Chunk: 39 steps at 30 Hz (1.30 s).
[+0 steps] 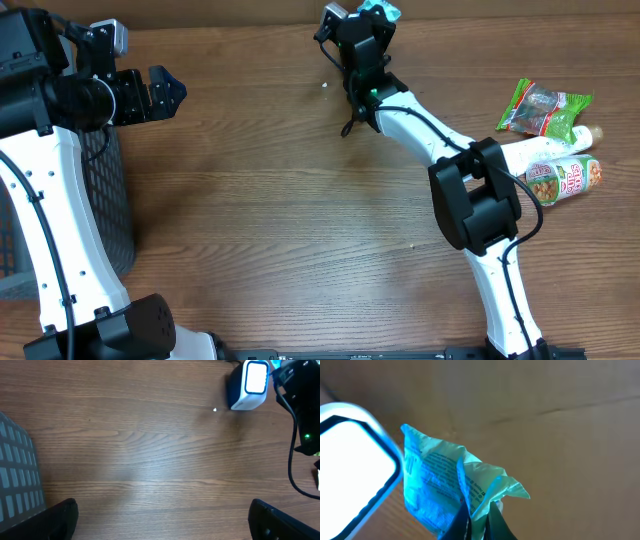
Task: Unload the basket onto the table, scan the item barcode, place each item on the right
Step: 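Hold the teal wipes pack against the scanner window with the right gripper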
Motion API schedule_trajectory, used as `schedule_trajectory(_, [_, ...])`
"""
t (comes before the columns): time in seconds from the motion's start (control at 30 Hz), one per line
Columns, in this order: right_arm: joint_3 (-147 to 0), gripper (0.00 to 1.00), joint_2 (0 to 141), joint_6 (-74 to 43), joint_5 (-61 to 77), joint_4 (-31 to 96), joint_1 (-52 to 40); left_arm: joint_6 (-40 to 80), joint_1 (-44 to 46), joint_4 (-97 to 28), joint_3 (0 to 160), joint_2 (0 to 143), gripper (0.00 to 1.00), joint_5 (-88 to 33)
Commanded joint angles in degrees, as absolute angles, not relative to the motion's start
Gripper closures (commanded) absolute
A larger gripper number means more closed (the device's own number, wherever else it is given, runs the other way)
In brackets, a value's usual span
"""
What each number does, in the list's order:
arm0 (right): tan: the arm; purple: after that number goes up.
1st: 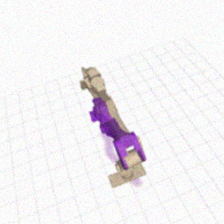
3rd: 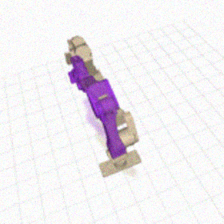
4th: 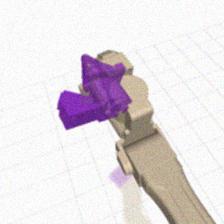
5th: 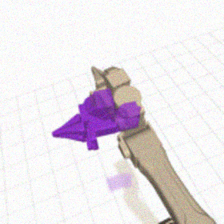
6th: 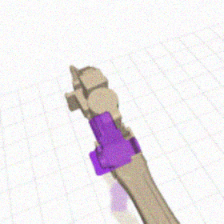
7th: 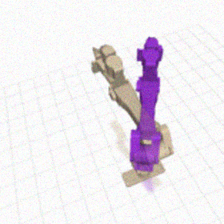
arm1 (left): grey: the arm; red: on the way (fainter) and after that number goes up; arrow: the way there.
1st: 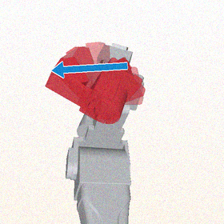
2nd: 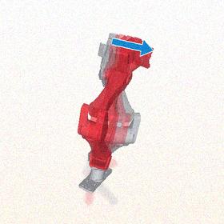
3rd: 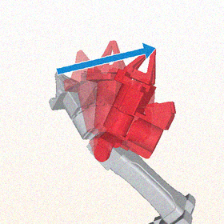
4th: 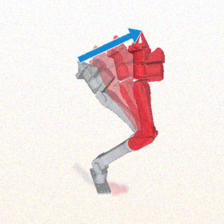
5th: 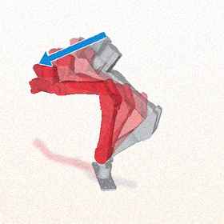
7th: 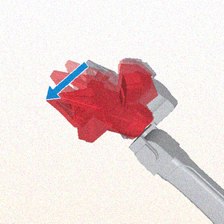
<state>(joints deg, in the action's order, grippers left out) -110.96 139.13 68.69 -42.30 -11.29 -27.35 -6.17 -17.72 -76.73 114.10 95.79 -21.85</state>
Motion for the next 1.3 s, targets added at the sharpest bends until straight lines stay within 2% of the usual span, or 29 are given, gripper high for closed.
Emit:
schedule_trajectory(0.0, [-111.0, 0.96, 140.2, 68.4, -46.0, -12.8, -28.2, -6.0, -18.0, -76.6, 114.7, 95.6, 0.0, -21.6])
schedule_trajectory(0.67, [-106.6, 0.96, 140.5, 64.5, -52.9, -13.0, -30.3, -6.0, -18.0, -76.6, 114.7, 95.6, 0.0, -21.6])
schedule_trajectory(1.27, [-106.1, 0.96, 140.5, 64.5, -53.0, -13.4, -31.8, -6.0, -18.0, -76.6, 114.7, 95.6, 0.0, -21.6])
